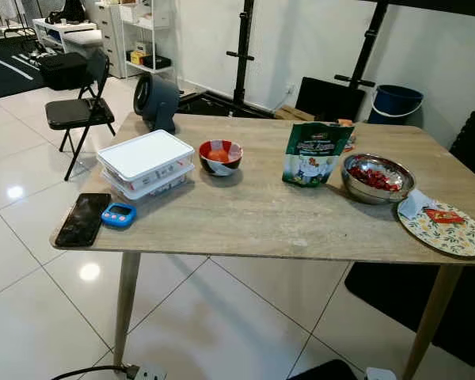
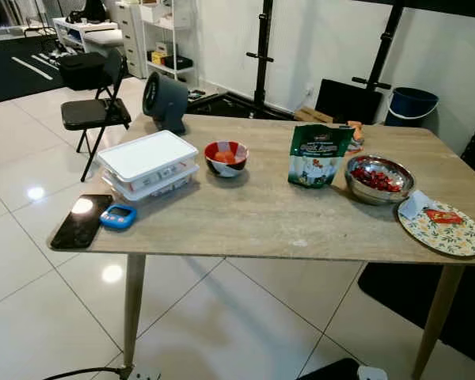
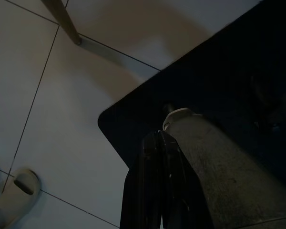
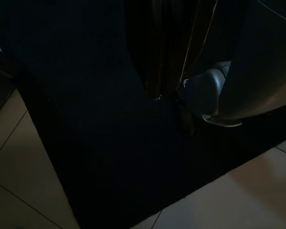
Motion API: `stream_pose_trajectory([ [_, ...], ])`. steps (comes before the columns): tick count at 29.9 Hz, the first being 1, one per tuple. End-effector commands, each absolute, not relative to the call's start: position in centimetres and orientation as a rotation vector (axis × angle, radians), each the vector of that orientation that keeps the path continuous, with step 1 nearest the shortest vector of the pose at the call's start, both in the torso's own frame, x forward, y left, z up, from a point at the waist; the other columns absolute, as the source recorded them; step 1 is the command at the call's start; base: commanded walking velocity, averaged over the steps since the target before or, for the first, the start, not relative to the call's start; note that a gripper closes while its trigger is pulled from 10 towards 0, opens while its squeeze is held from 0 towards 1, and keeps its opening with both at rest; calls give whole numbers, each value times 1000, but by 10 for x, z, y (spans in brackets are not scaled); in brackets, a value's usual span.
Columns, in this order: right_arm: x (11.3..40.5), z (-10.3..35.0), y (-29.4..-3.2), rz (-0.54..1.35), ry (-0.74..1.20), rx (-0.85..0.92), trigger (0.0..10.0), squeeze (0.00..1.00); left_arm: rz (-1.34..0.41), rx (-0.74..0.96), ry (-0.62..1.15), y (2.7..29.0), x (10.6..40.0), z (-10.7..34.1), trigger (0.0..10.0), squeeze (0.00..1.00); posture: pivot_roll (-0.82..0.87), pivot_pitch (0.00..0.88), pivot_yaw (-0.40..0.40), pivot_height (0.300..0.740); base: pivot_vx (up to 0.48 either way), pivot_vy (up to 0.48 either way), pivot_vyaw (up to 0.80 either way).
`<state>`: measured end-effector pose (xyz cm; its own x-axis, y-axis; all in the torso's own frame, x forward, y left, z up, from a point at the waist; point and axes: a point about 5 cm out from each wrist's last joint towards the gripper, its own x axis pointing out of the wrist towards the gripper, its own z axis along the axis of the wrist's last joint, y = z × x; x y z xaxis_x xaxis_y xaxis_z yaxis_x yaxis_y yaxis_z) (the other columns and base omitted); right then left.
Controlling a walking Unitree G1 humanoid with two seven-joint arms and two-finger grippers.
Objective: Restocking fridge
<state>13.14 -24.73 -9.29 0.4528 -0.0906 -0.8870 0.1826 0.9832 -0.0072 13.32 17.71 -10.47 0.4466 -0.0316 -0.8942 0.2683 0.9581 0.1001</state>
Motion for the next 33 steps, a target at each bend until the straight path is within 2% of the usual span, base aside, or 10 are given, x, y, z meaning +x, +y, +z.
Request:
stream_pose_trajectory([
  [1,137,-91,-247,-145,1080,75,10000,0,-178,247,1157,184,116,-110,10000,0,36,10,-81,740,0,0,0],
  [14,136,-90,-250,-131,1091,45,10000,0,-149,209,1166,182,109,-112,10000,0,37,36,-90,740,0,0,0],
  [33,147,-88,-245,-108,1074,38,10000,0,-141,204,1153,181,116,-110,10000,0,52,9,-98,740,0,0,0],
])
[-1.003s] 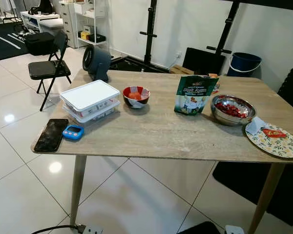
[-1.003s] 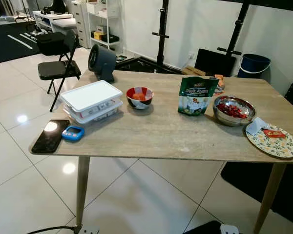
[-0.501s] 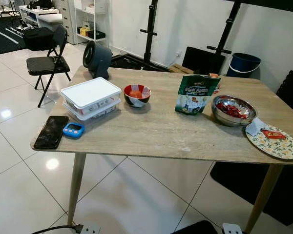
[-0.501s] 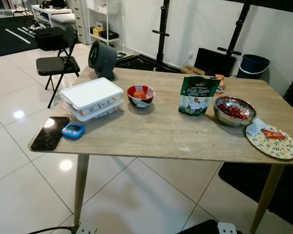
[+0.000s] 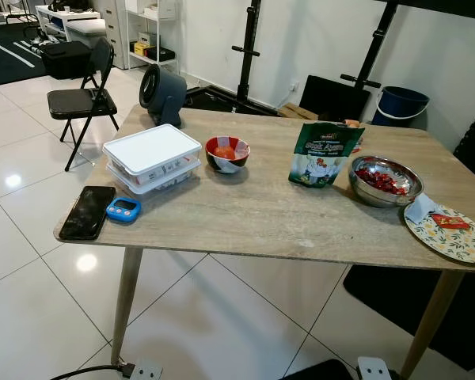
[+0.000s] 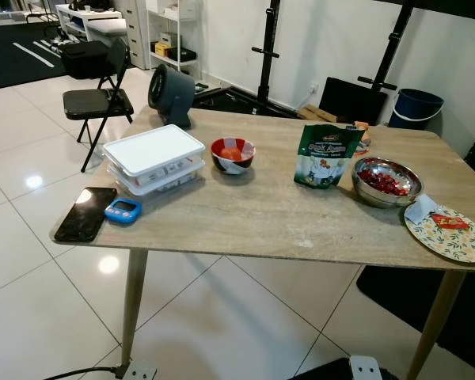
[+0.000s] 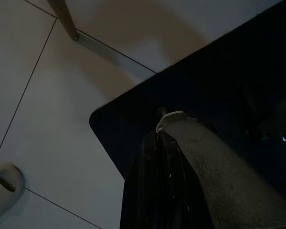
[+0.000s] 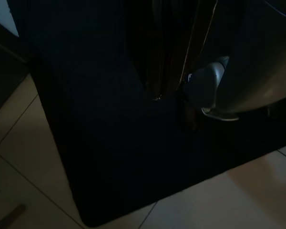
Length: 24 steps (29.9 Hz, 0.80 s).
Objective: Restocking fridge
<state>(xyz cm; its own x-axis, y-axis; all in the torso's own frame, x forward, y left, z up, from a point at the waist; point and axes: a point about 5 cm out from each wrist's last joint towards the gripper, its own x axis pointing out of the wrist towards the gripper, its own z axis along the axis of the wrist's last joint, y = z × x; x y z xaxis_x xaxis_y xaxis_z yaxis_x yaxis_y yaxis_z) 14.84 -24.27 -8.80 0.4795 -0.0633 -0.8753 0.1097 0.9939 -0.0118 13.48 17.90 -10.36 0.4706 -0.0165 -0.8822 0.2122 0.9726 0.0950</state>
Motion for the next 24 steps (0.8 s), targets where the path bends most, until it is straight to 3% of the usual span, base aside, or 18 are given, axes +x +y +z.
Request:
stream_pose_trajectory([
  [1,147,-88,-245,-108,1074,38,10000,0,-141,204,1153,181,116,-110,10000,0,52,9,-98,740,0,0,0],
  [24,141,-86,-259,-117,1093,10,10000,0,-132,193,1148,179,119,-109,10000,0,62,0,-105,740,0,0,0],
])
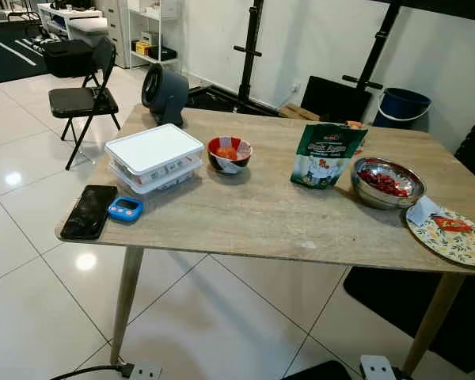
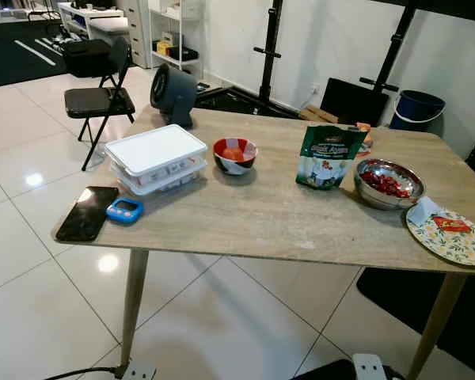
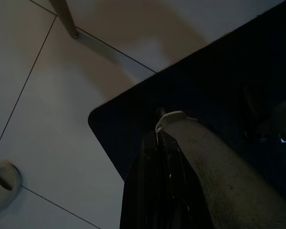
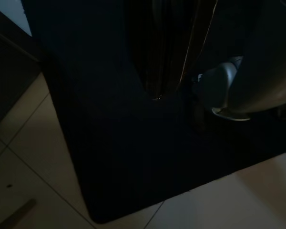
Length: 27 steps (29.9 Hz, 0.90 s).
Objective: Restocking fridge
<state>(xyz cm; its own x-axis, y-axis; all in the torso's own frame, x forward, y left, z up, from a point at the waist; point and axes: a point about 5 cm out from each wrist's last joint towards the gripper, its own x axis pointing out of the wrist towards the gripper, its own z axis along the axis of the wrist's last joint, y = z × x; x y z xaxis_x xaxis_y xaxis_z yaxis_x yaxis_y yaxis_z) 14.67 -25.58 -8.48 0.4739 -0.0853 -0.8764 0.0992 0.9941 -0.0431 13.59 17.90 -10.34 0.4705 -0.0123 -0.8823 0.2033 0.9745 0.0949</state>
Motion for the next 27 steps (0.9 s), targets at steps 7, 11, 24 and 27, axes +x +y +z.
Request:
stream_pose_trajectory([
  [7,143,-84,-264,-123,1087,5,10000,0,-127,189,1141,178,122,-109,10000,0,73,0,-115,740,0,0,0],
  [11,144,-84,-263,-113,1088,-2,10000,0,-120,185,1137,178,123,-108,10000,0,75,0,-119,740,0,0,0],
  [24,145,-84,-259,-110,1089,0,10000,0,-129,192,1165,179,114,-111,10000,0,59,0,-110,740,0,0,0],
  [27,145,-85,-259,-112,1090,1,10000,0,-129,194,1159,179,116,-110,10000,0,56,0,-109,740,0,0,0],
])
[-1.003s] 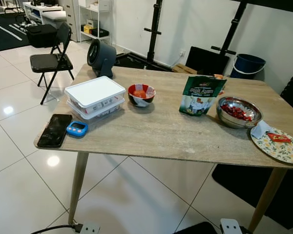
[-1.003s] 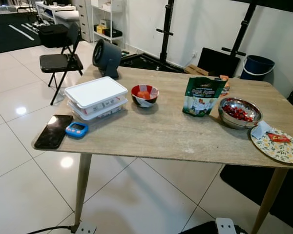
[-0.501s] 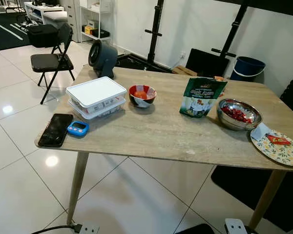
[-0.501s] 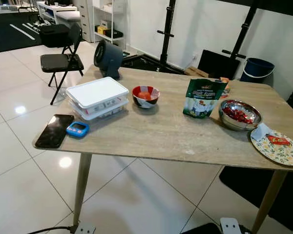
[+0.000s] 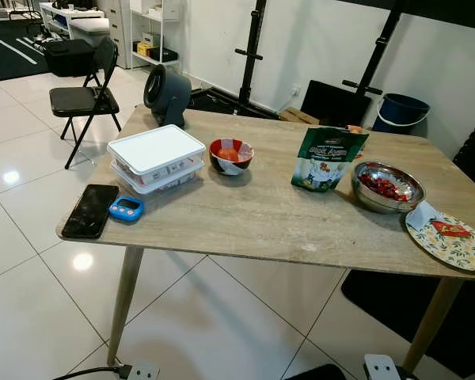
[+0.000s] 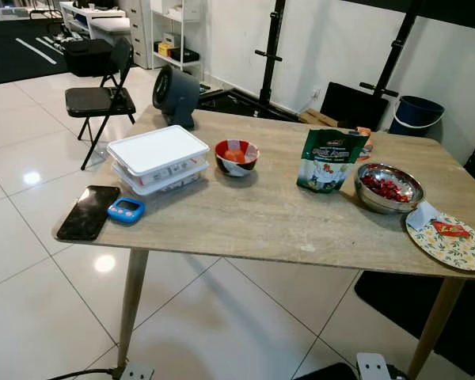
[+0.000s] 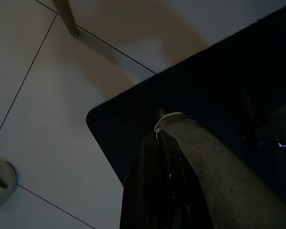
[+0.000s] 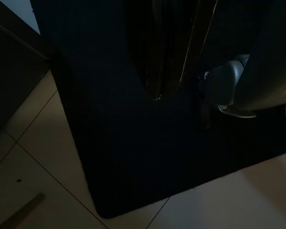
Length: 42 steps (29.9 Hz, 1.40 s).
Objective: Restocking fridge
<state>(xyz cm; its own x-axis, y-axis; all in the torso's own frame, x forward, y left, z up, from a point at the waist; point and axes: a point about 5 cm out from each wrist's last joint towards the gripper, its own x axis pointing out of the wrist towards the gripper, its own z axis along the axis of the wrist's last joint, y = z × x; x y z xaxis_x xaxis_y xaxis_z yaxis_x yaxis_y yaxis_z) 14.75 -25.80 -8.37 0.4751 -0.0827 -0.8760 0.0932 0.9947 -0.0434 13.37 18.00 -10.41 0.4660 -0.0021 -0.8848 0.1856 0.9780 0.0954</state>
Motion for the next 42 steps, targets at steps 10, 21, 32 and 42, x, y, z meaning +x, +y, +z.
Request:
stream_pose_trajectory([
  [10,140,-84,-265,-123,1095,7,10000,0,-147,203,1146,176,122,-109,10000,0,44,0,-95,740,0,0,0],
  [21,140,-87,-256,-110,1100,10,10000,0,-163,224,1156,179,120,-109,10000,0,32,0,-85,740,0,0,0],
  [32,138,-90,-251,-99,1110,12,10000,0,-157,222,1147,179,123,-109,10000,0,40,0,-82,740,0,0,0],
  [42,140,-89,-252,-88,1110,2,10000,0,-154,221,1162,181,117,-110,10000,0,55,0,-90,740,0,0,0],
])
